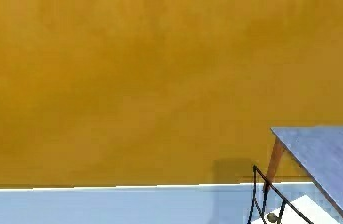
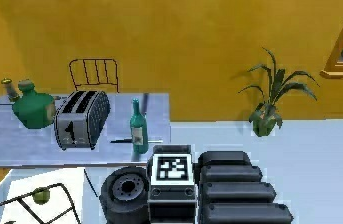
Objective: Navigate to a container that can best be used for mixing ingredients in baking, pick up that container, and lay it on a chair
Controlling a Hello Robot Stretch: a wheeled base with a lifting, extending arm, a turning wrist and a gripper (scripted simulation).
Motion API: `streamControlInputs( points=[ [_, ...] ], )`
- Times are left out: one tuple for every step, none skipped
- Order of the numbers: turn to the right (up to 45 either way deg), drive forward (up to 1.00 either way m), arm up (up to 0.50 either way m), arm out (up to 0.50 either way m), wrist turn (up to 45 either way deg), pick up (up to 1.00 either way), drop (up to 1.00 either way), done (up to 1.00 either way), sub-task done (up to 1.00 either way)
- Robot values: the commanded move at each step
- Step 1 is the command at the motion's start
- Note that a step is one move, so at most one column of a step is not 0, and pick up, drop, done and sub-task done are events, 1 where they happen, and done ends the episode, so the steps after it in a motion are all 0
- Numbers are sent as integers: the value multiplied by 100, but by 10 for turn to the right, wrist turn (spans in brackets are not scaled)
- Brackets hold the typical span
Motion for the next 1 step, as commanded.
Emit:
streamControlInputs(
  points=[
    [450,0,0,0,0,0,0,0,0]
  ],
)
